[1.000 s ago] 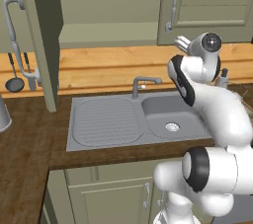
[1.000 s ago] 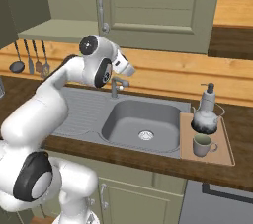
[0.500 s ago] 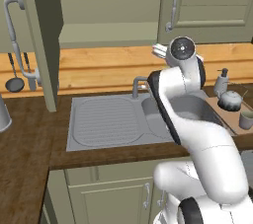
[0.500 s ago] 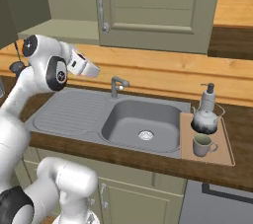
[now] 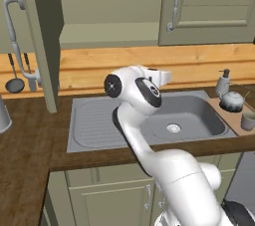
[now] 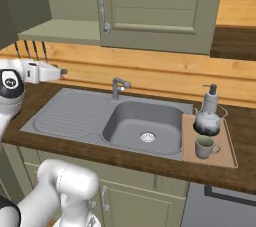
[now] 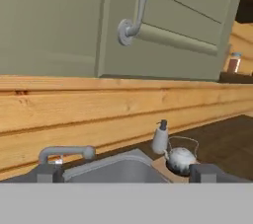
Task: Pick the kettle from the counter and place it on the tray. Then pick the mug from the cabinet and place it on the tray. Then close the cabinet doors.
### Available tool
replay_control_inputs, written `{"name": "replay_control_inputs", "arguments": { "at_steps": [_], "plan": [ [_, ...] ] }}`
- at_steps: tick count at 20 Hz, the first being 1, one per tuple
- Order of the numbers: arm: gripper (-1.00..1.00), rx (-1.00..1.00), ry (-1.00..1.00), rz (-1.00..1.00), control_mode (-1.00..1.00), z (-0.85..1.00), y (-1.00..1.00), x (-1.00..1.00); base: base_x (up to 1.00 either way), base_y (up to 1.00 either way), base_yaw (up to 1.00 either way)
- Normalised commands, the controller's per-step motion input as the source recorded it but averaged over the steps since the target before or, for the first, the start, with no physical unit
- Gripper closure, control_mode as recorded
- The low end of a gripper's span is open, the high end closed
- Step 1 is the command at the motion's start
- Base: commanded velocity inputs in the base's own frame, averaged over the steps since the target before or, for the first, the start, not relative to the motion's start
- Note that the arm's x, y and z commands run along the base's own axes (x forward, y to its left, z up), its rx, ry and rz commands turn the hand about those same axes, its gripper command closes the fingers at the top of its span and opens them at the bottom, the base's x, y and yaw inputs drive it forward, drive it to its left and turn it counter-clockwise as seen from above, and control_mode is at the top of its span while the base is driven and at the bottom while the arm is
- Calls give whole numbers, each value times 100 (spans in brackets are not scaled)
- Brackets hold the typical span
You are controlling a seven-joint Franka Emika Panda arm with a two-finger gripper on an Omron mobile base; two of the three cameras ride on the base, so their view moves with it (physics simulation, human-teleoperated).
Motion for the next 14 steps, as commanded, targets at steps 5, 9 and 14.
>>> {"name": "replay_control_inputs", "arguments": {
  "at_steps": [5, 9, 14],
  "plan": [
    [-100, -42, -1, -5, -100, -44, 22, 0, 0, 0, 0],
    [-100, -27, 0, -16, -100, -4, 31, -25, 0, 0, 0],
    [-100, -26, 0, -25, -100, 1, 71, -27, 0, 0, 0]
  ]
}}
